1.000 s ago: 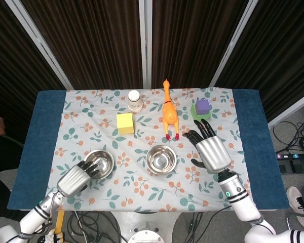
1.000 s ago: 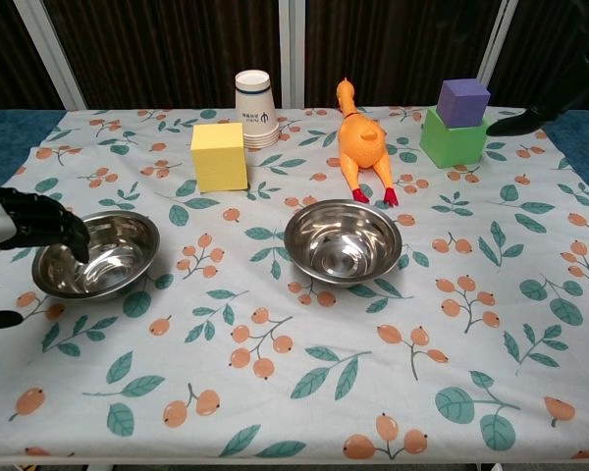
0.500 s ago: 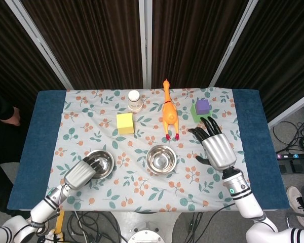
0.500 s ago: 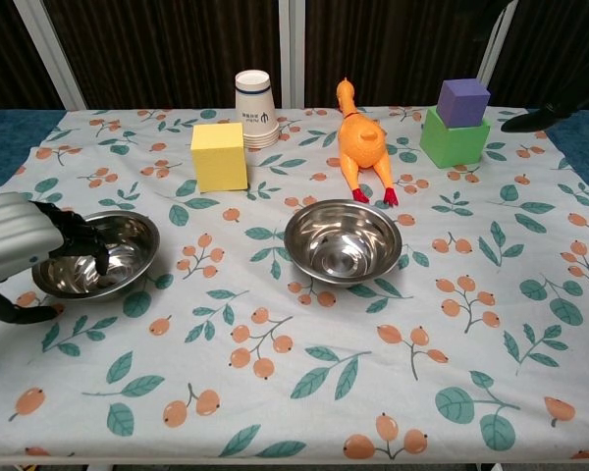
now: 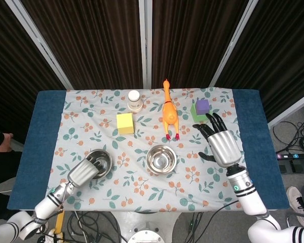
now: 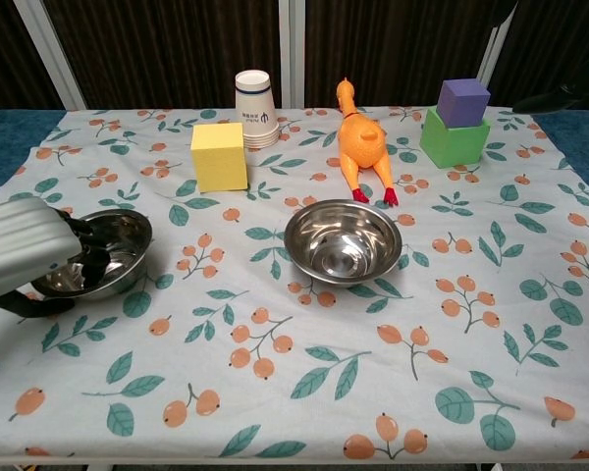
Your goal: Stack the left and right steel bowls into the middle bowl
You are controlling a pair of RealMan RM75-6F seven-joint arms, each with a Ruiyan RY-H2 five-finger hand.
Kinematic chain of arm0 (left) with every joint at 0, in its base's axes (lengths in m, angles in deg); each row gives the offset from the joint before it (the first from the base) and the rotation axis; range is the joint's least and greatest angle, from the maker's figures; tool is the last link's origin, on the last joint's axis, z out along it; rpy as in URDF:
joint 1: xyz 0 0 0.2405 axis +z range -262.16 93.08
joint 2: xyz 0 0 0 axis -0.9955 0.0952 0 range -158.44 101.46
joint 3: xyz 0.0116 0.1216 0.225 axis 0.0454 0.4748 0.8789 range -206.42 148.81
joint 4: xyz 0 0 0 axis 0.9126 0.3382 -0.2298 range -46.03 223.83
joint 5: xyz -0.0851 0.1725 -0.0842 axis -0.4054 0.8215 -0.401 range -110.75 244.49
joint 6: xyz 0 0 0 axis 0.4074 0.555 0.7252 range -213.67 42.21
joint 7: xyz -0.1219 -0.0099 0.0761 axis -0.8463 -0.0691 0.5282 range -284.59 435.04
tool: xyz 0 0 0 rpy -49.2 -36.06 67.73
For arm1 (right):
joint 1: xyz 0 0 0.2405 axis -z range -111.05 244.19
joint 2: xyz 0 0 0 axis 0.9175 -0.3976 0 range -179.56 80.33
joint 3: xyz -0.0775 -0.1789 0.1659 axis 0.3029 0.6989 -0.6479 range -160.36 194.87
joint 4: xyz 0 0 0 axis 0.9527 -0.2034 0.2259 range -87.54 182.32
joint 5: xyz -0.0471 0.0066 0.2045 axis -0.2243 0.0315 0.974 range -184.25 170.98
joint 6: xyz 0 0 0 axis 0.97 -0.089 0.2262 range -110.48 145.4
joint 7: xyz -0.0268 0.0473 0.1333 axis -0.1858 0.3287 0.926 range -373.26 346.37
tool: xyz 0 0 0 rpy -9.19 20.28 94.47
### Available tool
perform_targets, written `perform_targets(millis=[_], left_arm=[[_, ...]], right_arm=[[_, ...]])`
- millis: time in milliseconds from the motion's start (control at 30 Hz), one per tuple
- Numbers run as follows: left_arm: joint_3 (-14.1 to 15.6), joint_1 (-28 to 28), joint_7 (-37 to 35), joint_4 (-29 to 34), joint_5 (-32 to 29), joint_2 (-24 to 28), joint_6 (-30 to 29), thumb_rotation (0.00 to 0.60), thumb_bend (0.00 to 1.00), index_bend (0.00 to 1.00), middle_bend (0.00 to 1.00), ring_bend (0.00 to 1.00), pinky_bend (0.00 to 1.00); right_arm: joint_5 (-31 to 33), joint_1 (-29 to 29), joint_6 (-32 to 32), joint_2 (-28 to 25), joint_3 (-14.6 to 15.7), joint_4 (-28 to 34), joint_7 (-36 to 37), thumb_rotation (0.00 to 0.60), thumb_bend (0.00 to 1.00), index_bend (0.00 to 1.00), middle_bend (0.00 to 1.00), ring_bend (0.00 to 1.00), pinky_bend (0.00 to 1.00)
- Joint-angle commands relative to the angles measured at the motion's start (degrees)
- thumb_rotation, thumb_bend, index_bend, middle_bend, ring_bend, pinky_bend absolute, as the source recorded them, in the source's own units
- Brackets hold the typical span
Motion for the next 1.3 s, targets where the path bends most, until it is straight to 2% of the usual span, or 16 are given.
perform_targets(millis=[33,300,600,833,1000,1300], left_arm=[[0.38,-0.23,-1.34,-1.94,1.15,-1.29,-2.58,0.600,0.32,0.65,0.64,0.52,0.61],[1.46,-0.26,-4.84,-6.84,3.30,-3.67,-8.13,0.600,0.33,0.69,0.69,0.59,0.67],[1.45,-1.14,-5.47,-6.53,3.50,-3.86,-9.90,0.600,0.34,0.71,0.71,0.59,0.67],[-0.75,-6.49,-3.33,-1.78,4.29,-4.07,-7.00,0.600,0.34,0.71,0.71,0.59,0.67],[-3.21,-11.71,-1.12,1.47,4.64,-6.42,-2.95,0.600,0.34,0.71,0.71,0.59,0.67],[-7.09,-18.59,-0.52,-1.20,3.05,-12.47,1.98,0.600,0.34,0.71,0.71,0.59,0.67]], right_arm=[[-0.03,0.11,-0.01,-0.03,0.05,-0.23,0.40,0.600,0.00,0.22,0.32,0.05,0.00],[0.43,0.09,0.54,0.17,0.21,-0.83,0.89,0.600,0.00,0.22,0.32,0.05,0.00],[0.57,0.68,-0.40,-0.53,-0.18,-0.55,1.50,0.600,0.00,0.22,0.32,0.05,0.00],[-1.01,1.67,-2.78,-1.90,-0.69,1.63,1.93,0.600,0.00,0.22,0.32,0.05,0.00],[-2.76,2.98,-5.29,-3.23,-0.79,3.73,2.00,0.600,0.00,0.22,0.32,0.05,0.00],[-6.48,5.67,-9.01,-6.28,-0.26,6.40,3.06,0.600,0.00,0.22,0.32,0.05,0.00]])
